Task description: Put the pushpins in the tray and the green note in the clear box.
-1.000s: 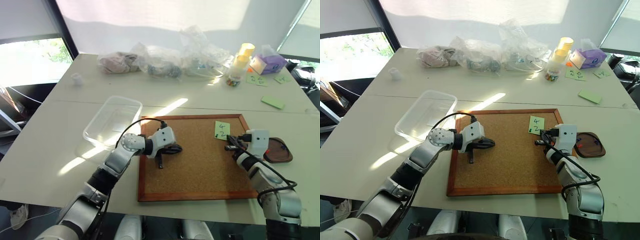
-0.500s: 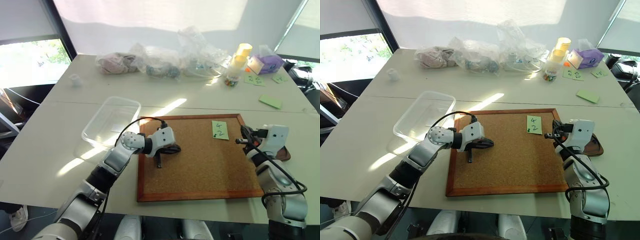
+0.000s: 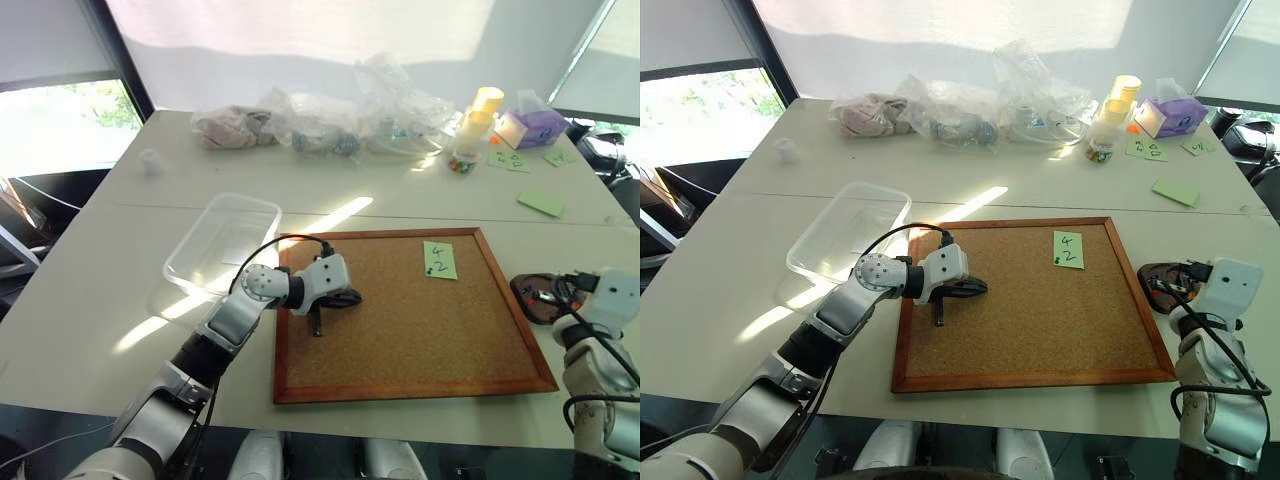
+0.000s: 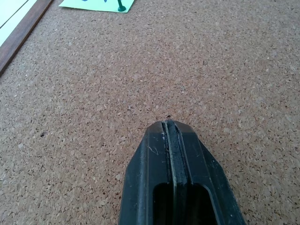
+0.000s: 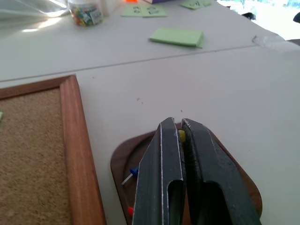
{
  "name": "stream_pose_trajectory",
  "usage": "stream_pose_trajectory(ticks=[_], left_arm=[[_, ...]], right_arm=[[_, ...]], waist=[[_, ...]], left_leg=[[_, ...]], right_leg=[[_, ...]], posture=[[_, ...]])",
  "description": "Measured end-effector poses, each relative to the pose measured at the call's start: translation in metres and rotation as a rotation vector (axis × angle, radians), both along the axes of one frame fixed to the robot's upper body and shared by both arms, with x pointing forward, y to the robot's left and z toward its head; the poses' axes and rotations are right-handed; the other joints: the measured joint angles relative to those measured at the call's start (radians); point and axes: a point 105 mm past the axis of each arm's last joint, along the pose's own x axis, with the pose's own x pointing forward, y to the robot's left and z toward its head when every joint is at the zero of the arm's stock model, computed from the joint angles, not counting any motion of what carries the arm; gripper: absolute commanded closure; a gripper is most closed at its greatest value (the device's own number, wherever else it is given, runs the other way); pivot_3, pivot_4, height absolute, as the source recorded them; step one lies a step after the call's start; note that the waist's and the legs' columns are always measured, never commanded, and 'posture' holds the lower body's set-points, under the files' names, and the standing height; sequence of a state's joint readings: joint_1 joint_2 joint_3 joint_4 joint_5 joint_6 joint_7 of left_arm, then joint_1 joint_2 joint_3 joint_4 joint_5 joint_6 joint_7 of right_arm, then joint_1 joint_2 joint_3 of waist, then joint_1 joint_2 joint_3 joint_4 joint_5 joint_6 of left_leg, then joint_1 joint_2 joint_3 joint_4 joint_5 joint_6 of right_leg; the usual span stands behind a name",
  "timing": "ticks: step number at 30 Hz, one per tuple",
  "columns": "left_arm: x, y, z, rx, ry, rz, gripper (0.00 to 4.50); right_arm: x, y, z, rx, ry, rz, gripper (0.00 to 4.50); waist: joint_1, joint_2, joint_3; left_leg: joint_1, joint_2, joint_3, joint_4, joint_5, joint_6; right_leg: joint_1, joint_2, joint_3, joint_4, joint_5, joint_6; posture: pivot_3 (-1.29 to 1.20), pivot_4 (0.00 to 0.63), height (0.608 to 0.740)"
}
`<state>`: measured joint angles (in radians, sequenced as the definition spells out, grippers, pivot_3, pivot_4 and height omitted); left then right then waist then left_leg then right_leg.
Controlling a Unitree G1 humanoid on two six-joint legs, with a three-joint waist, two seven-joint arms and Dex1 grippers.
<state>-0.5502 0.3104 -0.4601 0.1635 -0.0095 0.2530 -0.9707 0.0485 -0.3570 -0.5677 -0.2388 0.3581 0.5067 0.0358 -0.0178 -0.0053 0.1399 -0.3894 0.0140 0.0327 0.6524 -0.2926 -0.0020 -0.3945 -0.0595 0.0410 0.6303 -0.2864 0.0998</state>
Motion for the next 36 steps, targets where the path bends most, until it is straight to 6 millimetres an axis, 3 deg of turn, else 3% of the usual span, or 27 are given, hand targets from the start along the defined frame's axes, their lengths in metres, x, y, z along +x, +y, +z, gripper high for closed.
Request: stream_pose_trajectory(ticks=[8,11,18,30,36], left_arm=[[0.0,0.0,0.0,-0.001,0.0,0.0,4.5],[0.0,0.0,0.0,-0.001,0.0,0.0,4.5],[0.0,0.0,0.0,-0.001,0.0,0.001,4.5],[0.0,0.0,0.0,-0.002,0.0,0.001,4.5],[0.0,0.001,0.0,-0.006,0.0,0.006,4.5]], right_arm=[[0.002,-0.005,-0.008,0.046,0.041,-0.01,4.47],[0.003,-0.005,-0.009,0.053,0.042,-0.018,3.51],[0.005,-0.005,-0.009,0.06,0.047,-0.028,0.03],[0.0,0.002,-0.003,0.048,0.025,0.028,0.03],[0.005,0.068,0.025,0.016,-0.033,0.393,0.03]], waist=[[0.001,0.0,0.0],[0.001,0.0,0.0],[0.001,0.0,0.0],[0.002,0.0,0.0],[0.0,0.0,0.0]], left_leg=[[0.0,0.0,0.0,0.0,0.0,0.0],[0.0,0.0,0.0,0.0,0.0,0.0],[0.0,0.0,0.0,0.0,0.0,0.0],[0.0,0.0,0.0,0.0,0.0,0.0],[0.002,0.0,0.0,0.001,0.0,0.0]], right_leg=[[0.0,0.001,0.0,0.0,0.0,0.0],[0.0,0.001,0.0,0.0,0.0,0.0],[0.001,0.002,0.0,0.0,0.001,0.002],[0.001,0.003,0.0,0.0,0.001,0.003],[0.002,0.004,0.0,0.0,0.002,0.003]], posture=[[0.0,0.15,0.74],[0.0,0.15,0.74],[0.0,0.15,0.74],[0.0,0.15,0.74],[0.0,0.15,0.74]])
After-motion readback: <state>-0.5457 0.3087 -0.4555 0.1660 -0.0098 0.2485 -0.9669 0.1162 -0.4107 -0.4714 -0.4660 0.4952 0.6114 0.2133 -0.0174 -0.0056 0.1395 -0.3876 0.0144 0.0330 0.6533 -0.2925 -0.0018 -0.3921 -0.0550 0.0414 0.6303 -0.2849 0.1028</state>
